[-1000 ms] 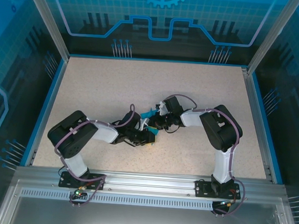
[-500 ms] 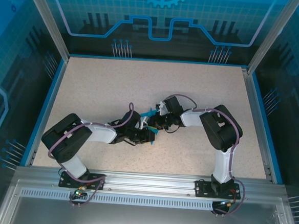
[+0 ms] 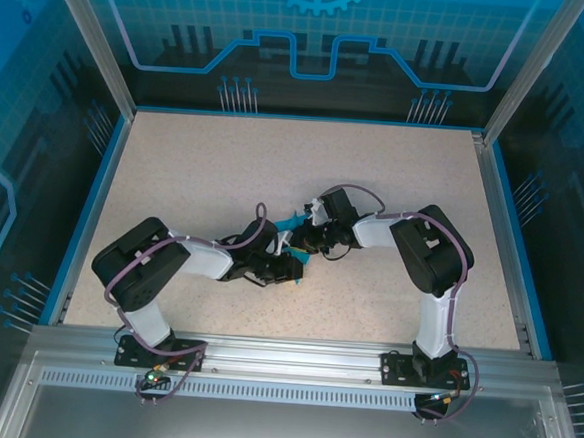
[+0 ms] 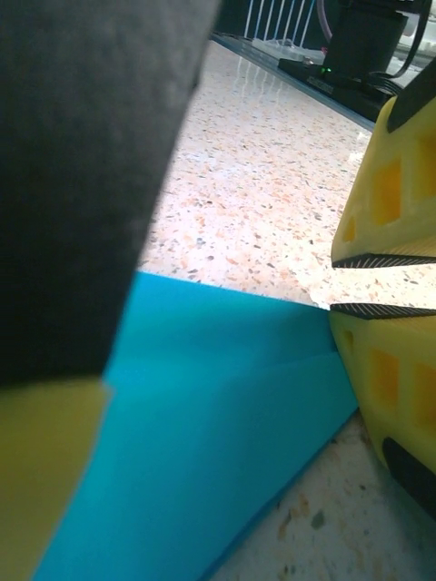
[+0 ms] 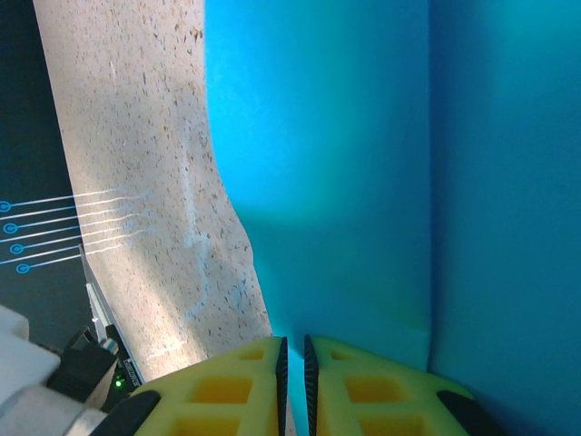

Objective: Fold a paper plane with a square sheet of paper (pick it up from the middle)
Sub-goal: Fourth fold the wing at the center of the table.

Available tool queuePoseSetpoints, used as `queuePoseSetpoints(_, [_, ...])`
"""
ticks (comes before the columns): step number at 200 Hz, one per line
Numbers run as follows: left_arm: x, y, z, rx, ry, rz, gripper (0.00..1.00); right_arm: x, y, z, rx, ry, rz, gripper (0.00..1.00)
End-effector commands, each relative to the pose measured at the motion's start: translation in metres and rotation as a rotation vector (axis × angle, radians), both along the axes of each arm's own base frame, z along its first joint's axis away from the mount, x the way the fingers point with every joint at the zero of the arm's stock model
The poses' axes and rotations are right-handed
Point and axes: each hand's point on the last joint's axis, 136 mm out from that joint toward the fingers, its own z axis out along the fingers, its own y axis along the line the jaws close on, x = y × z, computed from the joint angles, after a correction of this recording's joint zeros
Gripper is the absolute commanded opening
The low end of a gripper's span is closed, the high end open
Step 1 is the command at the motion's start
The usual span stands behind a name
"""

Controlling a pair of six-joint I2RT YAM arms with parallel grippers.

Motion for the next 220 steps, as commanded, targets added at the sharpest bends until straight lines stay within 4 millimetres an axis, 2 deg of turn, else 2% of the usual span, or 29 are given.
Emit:
queuePoseSetpoints(1, [-0.024,-0.002,-0.008,0.037,0.042,-0.097,0.21,-0.03,-0.031,-0.06,-0.176,0.15,-0.029,0.16])
queuePoseSetpoints(76, [-0.045,0.002,-0.033,0.13,0.113,-0.154,0.2,-0.031,-0.032,-0.06,-0.182,0.153,-0.032,0.16])
queuePoseSetpoints(102, [-0.053,0.002,-0.03,0.148,0.1,-0.188,0.2,-0.031,-0.033,-0.061,-0.183,0.155,-0.033,0.16])
queuePoseSetpoints(125, [-0.054,-0.003,-0.01,0.074,0.051,-0.194,0.2,-0.031,-0.032,-0.061,-0.184,0.155,-0.034,0.17])
queuePoseSetpoints(149, [-0.034,0.007,0.017,0.028,-0.025,-0.097,0.19,-0.03,-0.033,-0.061,-0.182,0.156,-0.035,0.16])
queuePoseSetpoints(188, [0.012,0.047,0.054,-0.007,-0.107,0.164,0.2,-0.028,-0.032,-0.061,-0.177,0.158,-0.046,0.17])
queuePoseSetpoints(220, [0.034,0.042,0.072,-0.039,-0.144,0.222,0.21,-0.027,-0.031,-0.06,-0.171,0.159,-0.048,0.17])
